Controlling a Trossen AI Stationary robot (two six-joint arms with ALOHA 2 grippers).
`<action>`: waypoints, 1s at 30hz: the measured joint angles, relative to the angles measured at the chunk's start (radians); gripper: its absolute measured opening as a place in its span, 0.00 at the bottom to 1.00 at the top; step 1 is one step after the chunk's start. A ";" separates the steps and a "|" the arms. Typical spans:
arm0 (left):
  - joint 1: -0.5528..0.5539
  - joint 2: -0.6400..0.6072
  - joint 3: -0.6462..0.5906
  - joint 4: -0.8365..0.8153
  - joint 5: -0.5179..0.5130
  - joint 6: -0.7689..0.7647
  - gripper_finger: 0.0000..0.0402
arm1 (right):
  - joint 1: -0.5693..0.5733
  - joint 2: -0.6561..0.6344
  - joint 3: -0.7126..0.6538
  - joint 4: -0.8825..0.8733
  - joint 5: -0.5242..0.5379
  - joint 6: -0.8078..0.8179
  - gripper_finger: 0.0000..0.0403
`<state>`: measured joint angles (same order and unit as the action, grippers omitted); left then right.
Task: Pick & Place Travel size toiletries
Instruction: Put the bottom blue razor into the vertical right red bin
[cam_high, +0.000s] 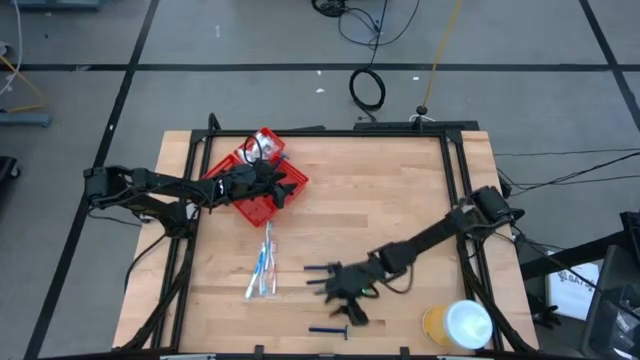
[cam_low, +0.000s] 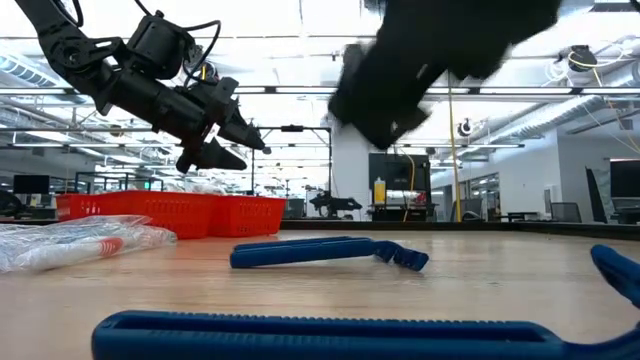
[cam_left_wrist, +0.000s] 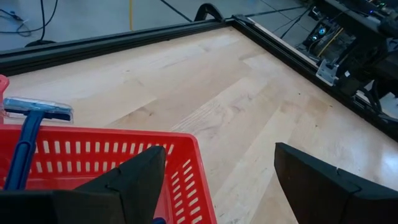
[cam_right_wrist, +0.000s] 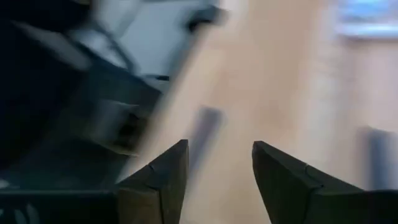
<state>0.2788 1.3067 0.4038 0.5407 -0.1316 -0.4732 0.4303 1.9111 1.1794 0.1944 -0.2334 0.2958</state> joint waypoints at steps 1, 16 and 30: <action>0.000 0.000 0.000 0.000 0.000 0.000 0.72 | 0.021 -0.008 0.001 0.001 -0.003 0.011 0.42; 0.000 0.000 0.000 0.004 0.000 -0.024 0.72 | 0.139 0.099 -0.001 0.073 -0.005 0.252 0.42; 0.000 0.000 0.000 0.000 0.000 -0.027 0.72 | 0.115 0.099 0.000 -0.125 0.123 0.212 0.42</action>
<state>0.2790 1.3067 0.4038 0.5407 -0.1318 -0.4999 0.5456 2.0102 1.1793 0.0695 -0.1099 0.5080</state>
